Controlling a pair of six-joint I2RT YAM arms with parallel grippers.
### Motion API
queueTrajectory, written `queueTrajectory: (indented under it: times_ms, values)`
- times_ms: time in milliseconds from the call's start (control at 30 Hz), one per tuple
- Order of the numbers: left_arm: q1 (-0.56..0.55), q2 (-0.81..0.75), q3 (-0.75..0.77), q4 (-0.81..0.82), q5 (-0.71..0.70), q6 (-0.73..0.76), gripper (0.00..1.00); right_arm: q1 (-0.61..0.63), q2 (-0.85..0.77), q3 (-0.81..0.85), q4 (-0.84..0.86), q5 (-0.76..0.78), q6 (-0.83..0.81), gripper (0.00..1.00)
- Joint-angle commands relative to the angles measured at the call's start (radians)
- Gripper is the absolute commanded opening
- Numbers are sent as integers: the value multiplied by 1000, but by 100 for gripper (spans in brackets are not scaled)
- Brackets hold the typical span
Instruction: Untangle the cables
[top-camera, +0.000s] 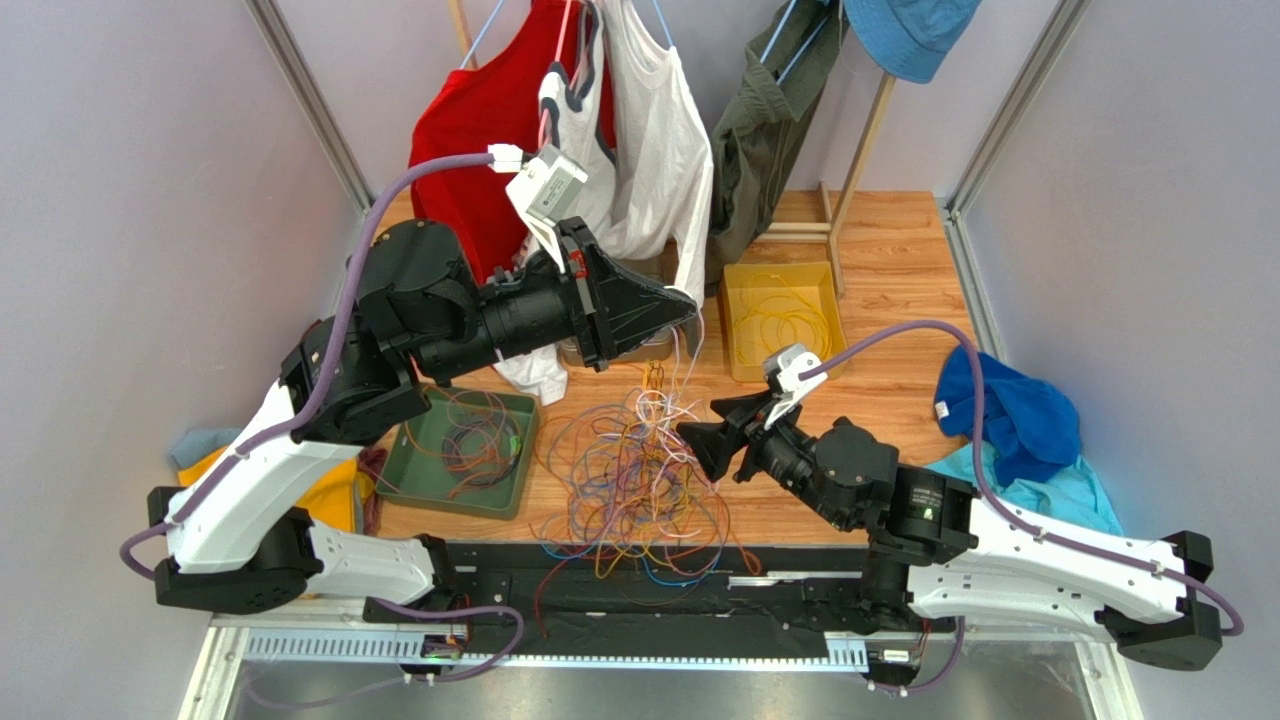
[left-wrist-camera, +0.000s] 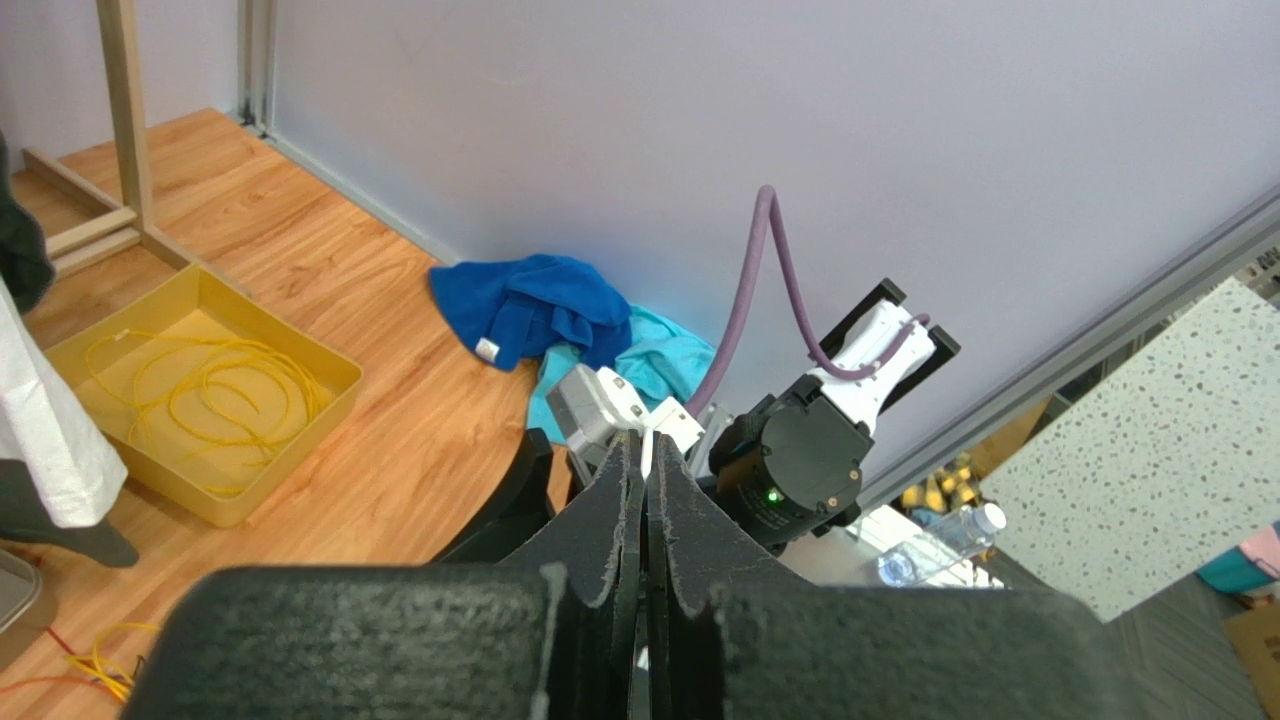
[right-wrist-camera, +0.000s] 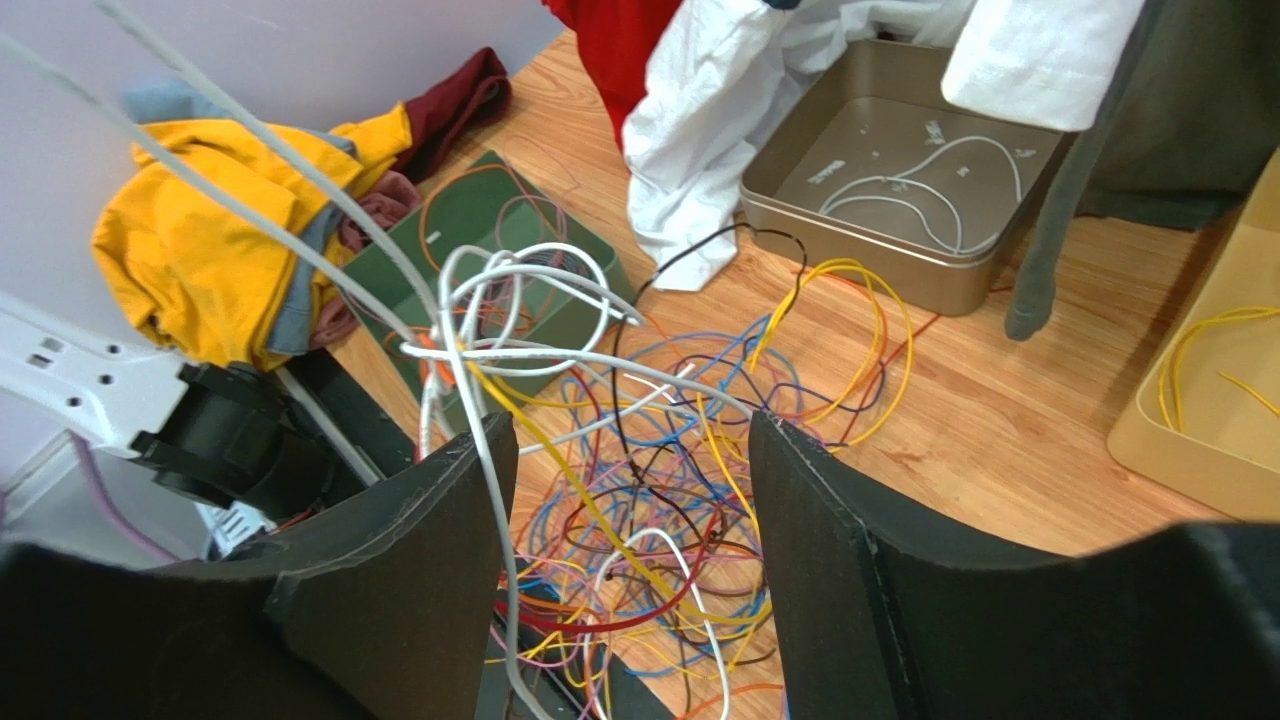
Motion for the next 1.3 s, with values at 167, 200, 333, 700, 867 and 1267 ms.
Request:
queueTrajectory:
  times_ms: [167,200,333,700,867,1267]
  values:
    - [-16,-23,16,11,1,19,0,-9,22,-11,79,107,-30,24]
    - [-16,-29,10,11,-7,22,0,-9,17,-11,74,136,-32,16]
    - [-16,-69,-14,-6,-106,48,0,-9,-89,-26,-2,233,-20,0]
    - [-15,-45,222,-11,-176,132,0,-17,-351,-327,-292,359,454,0]
    - [-16,27,395,-38,-147,154,0,-17,-287,-468,-305,275,632,0]
    - [-15,63,392,-60,-141,161,0,0,-365,-272,-207,184,332,67]
